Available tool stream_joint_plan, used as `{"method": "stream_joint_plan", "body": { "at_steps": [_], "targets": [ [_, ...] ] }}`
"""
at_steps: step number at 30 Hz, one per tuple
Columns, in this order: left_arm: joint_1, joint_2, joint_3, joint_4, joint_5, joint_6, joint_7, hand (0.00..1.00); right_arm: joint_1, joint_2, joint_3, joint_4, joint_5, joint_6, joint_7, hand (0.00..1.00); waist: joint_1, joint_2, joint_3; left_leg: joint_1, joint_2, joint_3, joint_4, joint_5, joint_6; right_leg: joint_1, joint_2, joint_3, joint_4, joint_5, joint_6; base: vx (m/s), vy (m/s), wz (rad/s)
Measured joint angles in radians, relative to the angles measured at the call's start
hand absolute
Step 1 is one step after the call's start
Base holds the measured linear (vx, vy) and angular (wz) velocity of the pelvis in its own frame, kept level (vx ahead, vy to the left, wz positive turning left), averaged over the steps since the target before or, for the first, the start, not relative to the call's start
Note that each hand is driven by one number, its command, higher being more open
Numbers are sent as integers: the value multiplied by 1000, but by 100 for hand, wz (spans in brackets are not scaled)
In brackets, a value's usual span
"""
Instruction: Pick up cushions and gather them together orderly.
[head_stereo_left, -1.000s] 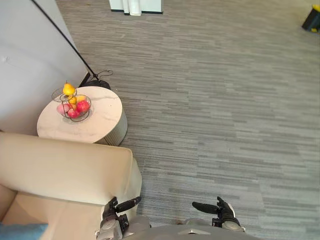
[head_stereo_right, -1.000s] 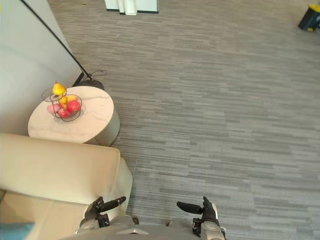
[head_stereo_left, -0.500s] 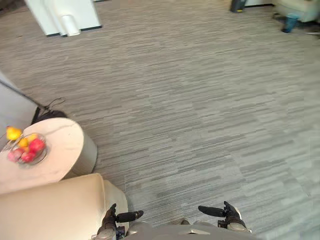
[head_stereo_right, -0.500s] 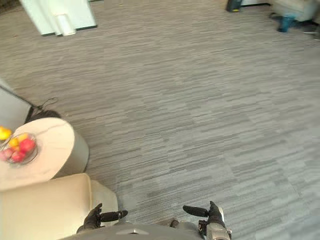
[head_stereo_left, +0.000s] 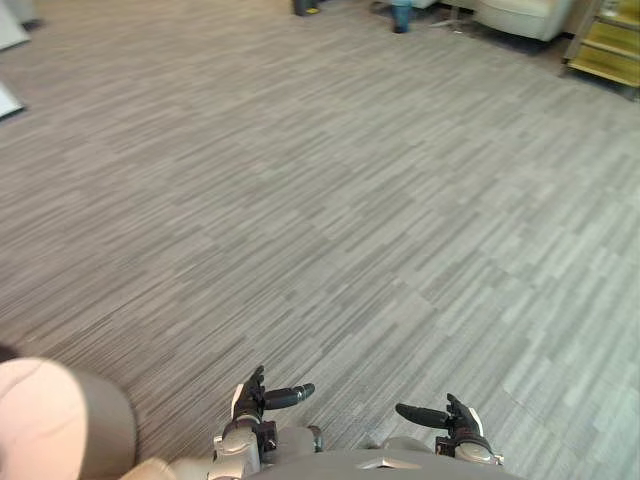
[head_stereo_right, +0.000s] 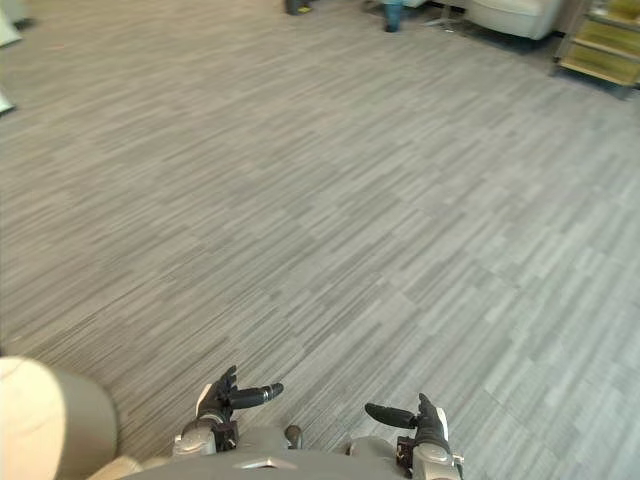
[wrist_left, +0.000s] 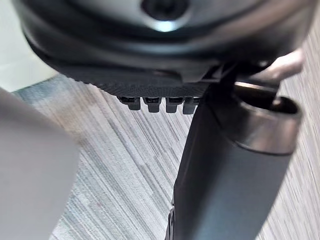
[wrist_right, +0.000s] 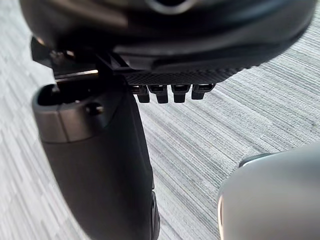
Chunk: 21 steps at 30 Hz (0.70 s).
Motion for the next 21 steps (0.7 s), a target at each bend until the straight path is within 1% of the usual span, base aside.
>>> {"method": "stream_joint_plan", "body": {
  "at_steps": [1,2,3,4,5,6,7,8,9,10,11,12,13,14,15,16,17,18,19,20,21],
  "targets": [
    [5,-3,6,0,0,0,0,100,3,-1,1,-7,-2,0,3,100,11,-2,3,33,7,36,1,1,3,-26,4,-11,83,1,12,354,68,-118],
    [8,-2,10,1,0,1,1,100,1,0,-1,-7,-2,1,6,100,18,-5,4,45,10,52,22,2,3,-39,2,-29,138,9,32,330,36,-124],
    [7,19,8,2,0,1,-2,100,-14,15,-20,-7,-2,1,7,100,13,-26,30,-3,19,78,232,-3,7,-56,-26,-109,284,49,96,190,37,-90],
    [0,32,3,2,0,-3,-3,100,-11,21,-26,-2,-2,-2,6,100,6,-30,37,19,12,79,191,-42,16,-66,-56,-164,354,55,106,82,16,-80],
    [2,29,1,5,0,-5,5,100,-11,5,-34,-16,-1,-5,14,100,1,-11,35,78,43,67,27,-35,-5,-113,-85,-276,467,55,102,-76,30,-68],
    [-4,33,5,28,-1,-5,13,100,-20,2,-22,-9,-5,-12,15,100,9,-29,37,110,35,96,30,-37,4,-132,-132,-318,496,25,69,-8,-7,-66],
    [-30,34,2,91,1,-2,12,100,-25,6,-24,-5,-7,-15,24,100,-1,-21,32,154,55,100,-1,-54,0,-163,-179,-428,456,-7,37,159,-45,-53],
    [-43,36,-2,121,0,-3,11,100,-36,4,-31,-1,-6,-17,28,100,-7,-13,33,183,78,109,-31,-54,-1,-190,-191,-475,394,-15,44,380,-144,-23],
    [-49,36,-2,128,0,-3,11,100,-41,3,-33,2,-7,-17,28,100,-7,-11,35,190,85,112,-38,-53,-1,-196,-190,-483,377,-15,44,381,-158,-21],
    [-61,35,-7,150,0,-3,11,100,-58,-5,-35,11,-9,-17,29,100,-10,2,43,215,113,120,-66,-52,-3,-224,-183,-505,305,-11,46,420,-178,-26],
    [-58,53,-22,178,-1,-1,9,100,-82,-15,-27,38,-9,-20,29,100,-27,1,46,247,133,117,-104,-45,-16,-233,-159,-496,44,123,68,335,-131,-28],
    [-68,63,-32,193,-1,-1,10,100,-81,-19,-27,49,-6,-23,31,100,-27,4,50,261,142,108,-110,-45,-17,-220,-146,-504,24,208,14,436,-201,-29],
    [-79,58,-36,208,1,-1,12,100,-88,-26,-32,59,-5,-22,32,100,-24,17,48,270,164,97,-109,-44,-17,-206,-124,-500,17,209,9,428,-229,-45],
    [-91,46,-37,227,20,-4,10,100,-101,-39,-39,79,-7,-27,32,100,-24,37,49,268,172,58,-92,-7,-24,-202,-101,-488,11,188,-8,505,-307,-48],
    [-97,31,-33,236,36,-3,12,100,-107,-44,-57,82,-1,-29,32,100,-30,51,55,262,176,38,-65,23,-45,-189,-96,-488,3,172,-14,469,-299,-34],
    [-106,20,-31,242,46,-2,8,100,-106,-46,-79,81,-1,-31,32,100,-34,63,59,238,184,18,7,48,-71,-161,-87,-491,-17,162,-20,315,-201,-8],
    [-108,17,-28,241,54,-1,6,100,-104,-47,-82,81,0,-30,31,100,-36,67,61,217,189,4,73,66,-70,-138,-82,-493,-34,156,-22,354,-218,7],
    [-109,13,3,229,58,-1,3,100,-95,-48,-80,79,0,-29,25,100,-37,70,67,133,202,-28,288,145,-59,-72,-74,-499,-81,146,-28,333,-197,16],
    [-107,9,36,217,59,-3,5,100,-82,-43,-76,69,1,-28,16,100,-31,68,82,26,234,-29,542,148,-54,20,-61,-503,-140,138,-38,397,-232,16],
    [-106,8,39,215,59,-3,6,100,-81,-43,-75,67,1,-27,16,100,-30,68,84,14,236,-27,564,142,-55,31,-60,-503,-147,136,-41,359,-202,17],
    [-95,9,48,181,59,-4,11,100,-68,-34,-68,62,1,-27,11,100,-26,61,85,-80,242,-17,691,101,-57,113,-54,-508,-199,127,-46,233,-126,9]
  ]
}}
